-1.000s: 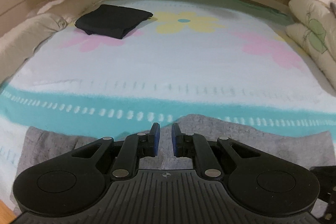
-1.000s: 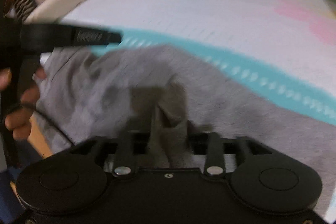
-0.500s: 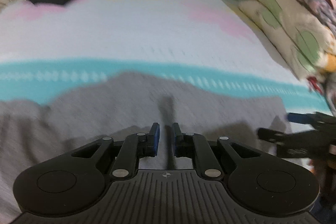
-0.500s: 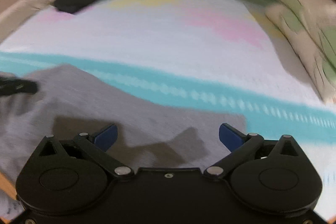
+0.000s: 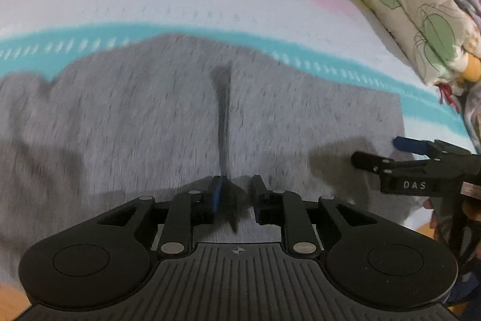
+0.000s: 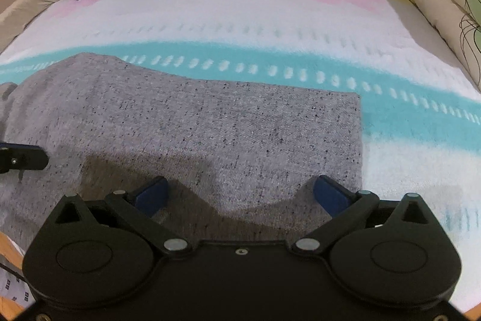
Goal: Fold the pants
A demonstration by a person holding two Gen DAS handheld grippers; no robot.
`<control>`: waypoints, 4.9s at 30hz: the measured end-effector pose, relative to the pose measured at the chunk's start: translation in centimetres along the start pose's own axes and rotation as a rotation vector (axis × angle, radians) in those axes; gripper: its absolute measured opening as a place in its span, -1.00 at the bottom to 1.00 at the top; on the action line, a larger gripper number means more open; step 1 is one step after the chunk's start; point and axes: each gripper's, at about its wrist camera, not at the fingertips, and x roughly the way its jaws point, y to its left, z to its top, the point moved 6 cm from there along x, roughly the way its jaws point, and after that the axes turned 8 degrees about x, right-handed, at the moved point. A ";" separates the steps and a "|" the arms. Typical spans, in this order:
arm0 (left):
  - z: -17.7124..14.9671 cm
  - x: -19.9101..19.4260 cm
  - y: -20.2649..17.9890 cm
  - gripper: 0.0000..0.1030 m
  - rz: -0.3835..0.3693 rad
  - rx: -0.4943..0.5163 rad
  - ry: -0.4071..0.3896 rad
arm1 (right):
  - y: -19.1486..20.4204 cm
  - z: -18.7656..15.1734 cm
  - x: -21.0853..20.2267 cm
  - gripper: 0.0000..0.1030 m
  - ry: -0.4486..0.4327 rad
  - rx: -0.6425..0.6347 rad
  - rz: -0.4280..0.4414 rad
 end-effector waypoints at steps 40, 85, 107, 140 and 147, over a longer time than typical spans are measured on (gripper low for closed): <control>2.1 2.1 -0.2 -0.79 -0.085 -0.220 -0.074 | 0.5 -0.5 -0.9 1.00 -0.044 0.022 -0.007; -3.2 0.6 0.2 -0.16 -0.129 -0.186 -0.006 | 1.8 0.3 -2.8 0.98 0.015 0.034 0.067; -1.5 -5.0 2.2 -0.71 0.095 -0.052 -0.200 | 2.9 0.1 -0.2 0.99 0.002 -0.005 -0.078; -0.1 -0.4 -0.6 -0.70 0.083 0.047 -0.121 | 3.4 0.3 0.0 0.99 0.043 0.100 -0.139; -0.1 0.5 -1.0 -0.67 0.122 0.094 -0.093 | 3.4 0.9 0.6 0.99 0.102 0.124 -0.162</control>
